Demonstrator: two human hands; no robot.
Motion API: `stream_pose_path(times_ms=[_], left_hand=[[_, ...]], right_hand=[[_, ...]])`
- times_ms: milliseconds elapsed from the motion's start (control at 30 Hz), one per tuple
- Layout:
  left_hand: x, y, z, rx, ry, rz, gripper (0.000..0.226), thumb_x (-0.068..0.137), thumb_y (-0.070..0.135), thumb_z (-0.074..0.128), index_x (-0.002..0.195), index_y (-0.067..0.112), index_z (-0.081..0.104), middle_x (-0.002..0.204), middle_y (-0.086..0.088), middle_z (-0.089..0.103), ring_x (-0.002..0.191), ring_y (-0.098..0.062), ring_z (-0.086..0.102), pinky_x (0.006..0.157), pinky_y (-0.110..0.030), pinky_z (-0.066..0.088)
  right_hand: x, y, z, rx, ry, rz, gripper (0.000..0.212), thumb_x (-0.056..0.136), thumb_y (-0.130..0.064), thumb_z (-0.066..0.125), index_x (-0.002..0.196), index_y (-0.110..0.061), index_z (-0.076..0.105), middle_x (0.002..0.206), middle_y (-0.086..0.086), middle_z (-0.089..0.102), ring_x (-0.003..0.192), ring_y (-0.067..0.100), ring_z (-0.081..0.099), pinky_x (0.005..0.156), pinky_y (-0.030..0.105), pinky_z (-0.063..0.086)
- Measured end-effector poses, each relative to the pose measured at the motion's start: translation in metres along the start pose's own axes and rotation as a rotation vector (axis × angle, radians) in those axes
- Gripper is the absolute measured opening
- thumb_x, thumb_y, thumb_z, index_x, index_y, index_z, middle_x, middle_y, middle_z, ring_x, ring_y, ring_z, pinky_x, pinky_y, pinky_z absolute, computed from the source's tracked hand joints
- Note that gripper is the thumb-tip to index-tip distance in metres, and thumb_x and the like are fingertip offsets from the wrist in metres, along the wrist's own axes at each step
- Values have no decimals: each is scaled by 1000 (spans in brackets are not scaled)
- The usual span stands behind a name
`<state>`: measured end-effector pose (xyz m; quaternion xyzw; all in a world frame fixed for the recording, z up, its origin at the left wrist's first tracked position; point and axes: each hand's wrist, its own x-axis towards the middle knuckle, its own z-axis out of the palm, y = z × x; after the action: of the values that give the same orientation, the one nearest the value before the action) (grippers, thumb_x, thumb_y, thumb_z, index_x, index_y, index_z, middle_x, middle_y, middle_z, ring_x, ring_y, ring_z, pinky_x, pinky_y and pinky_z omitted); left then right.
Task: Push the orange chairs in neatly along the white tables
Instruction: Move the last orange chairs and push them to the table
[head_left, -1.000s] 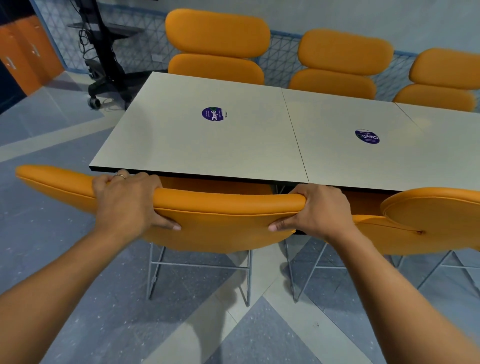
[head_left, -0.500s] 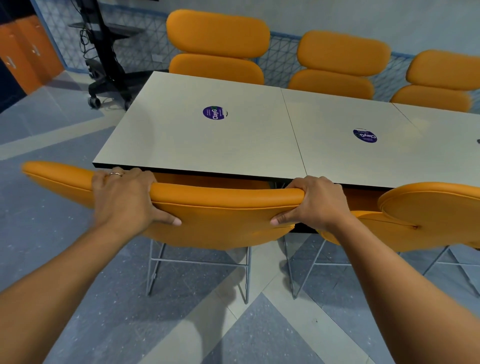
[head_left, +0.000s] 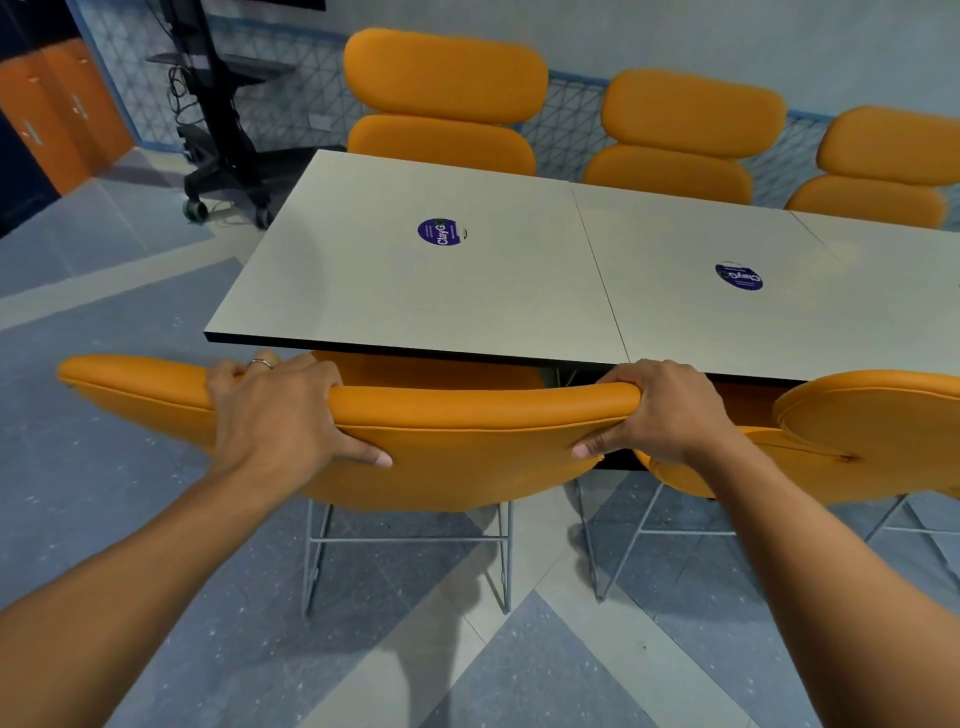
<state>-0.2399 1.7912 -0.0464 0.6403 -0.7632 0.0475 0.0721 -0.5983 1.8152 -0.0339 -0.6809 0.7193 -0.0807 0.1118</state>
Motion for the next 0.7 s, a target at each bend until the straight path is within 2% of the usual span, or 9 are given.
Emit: stream_pose_path(times_ms=[133, 200, 300, 400, 567, 700], left_hand=[[13, -23, -3, -27, -49, 13, 77, 25, 98, 41, 69, 35, 41, 67, 14, 42, 84, -19, 43, 80, -41, 29], [17, -34, -3, -34, -54, 15, 77, 26, 96, 43, 73, 35, 44, 67, 14, 41, 83, -18, 40, 80, -42, 28], [16, -34, -2, -51, -57, -2, 76, 25, 95, 47, 71, 34, 43, 68, 12, 40, 83, -18, 38, 82, -42, 29], [9, -27, -2, -77, -57, -21, 74, 24, 93, 49, 64, 33, 37, 67, 10, 41, 82, -18, 37, 84, -42, 30], [6, -22, -3, -69, -44, -32, 74, 28, 91, 54, 69, 31, 44, 71, 8, 45, 87, -23, 45, 84, -42, 30], [5, -17, 2, -46, -12, -36, 78, 28, 93, 47, 72, 30, 49, 71, 8, 46, 83, -21, 44, 82, -41, 29]], right_hand=[[2, -20, 11, 9, 51, 1, 86, 33, -90, 73, 100, -36, 69, 84, -11, 68, 85, 17, 63, 82, 42, 53], [4, -30, 17, -25, 68, -5, 85, 35, -91, 72, 100, -36, 68, 85, -11, 68, 87, 18, 62, 85, 42, 50], [5, -32, 17, -63, 38, -2, 84, 38, -92, 71, 102, -37, 65, 88, -12, 65, 91, 18, 59, 86, 43, 45], [4, -27, 13, -67, -15, -16, 82, 39, -92, 70, 101, -39, 64, 87, -13, 63, 91, 17, 60, 85, 44, 48], [5, -25, 9, -51, -31, -29, 82, 38, -93, 68, 100, -39, 64, 89, -13, 64, 92, 16, 59, 87, 45, 48], [5, -20, 4, -51, -67, -24, 83, 38, -93, 68, 101, -39, 66, 90, -15, 64, 93, 14, 59, 88, 43, 47]])
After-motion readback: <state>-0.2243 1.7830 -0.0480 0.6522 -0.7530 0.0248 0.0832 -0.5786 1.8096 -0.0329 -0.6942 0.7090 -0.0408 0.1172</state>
